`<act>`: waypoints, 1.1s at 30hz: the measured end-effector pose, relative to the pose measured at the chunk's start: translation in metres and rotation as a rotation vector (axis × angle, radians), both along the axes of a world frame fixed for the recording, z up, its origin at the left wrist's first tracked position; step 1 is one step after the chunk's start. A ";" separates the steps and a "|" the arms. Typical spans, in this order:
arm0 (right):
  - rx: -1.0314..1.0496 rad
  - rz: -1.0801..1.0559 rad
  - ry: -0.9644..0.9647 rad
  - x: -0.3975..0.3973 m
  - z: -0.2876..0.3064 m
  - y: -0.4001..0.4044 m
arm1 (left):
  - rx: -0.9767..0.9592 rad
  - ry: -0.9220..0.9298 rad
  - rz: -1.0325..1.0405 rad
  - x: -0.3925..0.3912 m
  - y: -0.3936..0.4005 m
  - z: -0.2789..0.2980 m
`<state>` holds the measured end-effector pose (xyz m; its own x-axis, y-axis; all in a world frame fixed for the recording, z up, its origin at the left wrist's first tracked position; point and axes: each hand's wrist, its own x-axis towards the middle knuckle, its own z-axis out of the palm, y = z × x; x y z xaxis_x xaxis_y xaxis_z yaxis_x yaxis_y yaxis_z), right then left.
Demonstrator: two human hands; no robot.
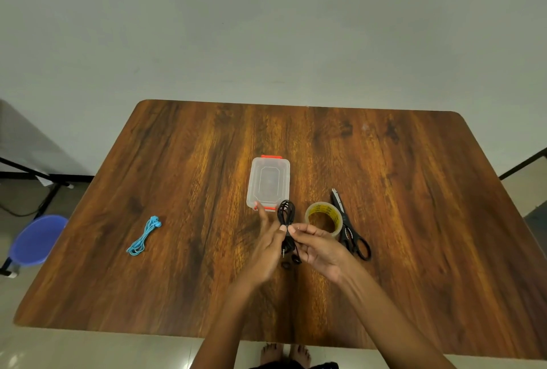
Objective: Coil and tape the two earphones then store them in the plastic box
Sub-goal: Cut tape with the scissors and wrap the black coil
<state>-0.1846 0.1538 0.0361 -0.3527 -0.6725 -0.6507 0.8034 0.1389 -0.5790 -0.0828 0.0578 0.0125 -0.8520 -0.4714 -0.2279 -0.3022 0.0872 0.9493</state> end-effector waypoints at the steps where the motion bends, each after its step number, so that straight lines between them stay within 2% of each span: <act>1: 0.001 -0.006 0.015 0.000 0.000 0.000 | 0.021 -0.020 -0.017 0.000 -0.002 0.003; 4: 0.009 -0.041 0.105 -0.002 0.002 0.000 | 0.125 0.077 0.092 -0.002 -0.005 0.011; 7: 0.011 -0.074 0.219 -0.003 0.005 0.001 | 0.128 0.165 0.462 0.000 -0.002 0.020; 8: 0.013 -0.081 0.250 -0.003 0.006 0.001 | 0.124 0.171 0.522 0.000 -0.001 0.021; 13: 0.055 -0.099 0.339 -0.002 0.008 0.000 | 0.199 0.177 0.534 -0.002 0.010 0.027; 17: 0.063 -0.016 0.364 -0.004 0.008 0.002 | 0.222 0.176 0.564 0.000 0.012 0.024; 26: 0.073 -0.004 0.266 -0.007 0.007 0.005 | 0.167 0.176 0.566 -0.001 0.015 0.024; 33: 0.017 -0.065 0.037 -0.009 0.006 0.007 | 0.190 0.159 0.507 -0.002 0.016 0.025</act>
<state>-0.1933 0.1604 0.0416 -0.4190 -0.6366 -0.6474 0.7892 0.0972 -0.6064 -0.0850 0.0738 0.0375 -0.5601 -0.7940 -0.2362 -0.1138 -0.2087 0.9713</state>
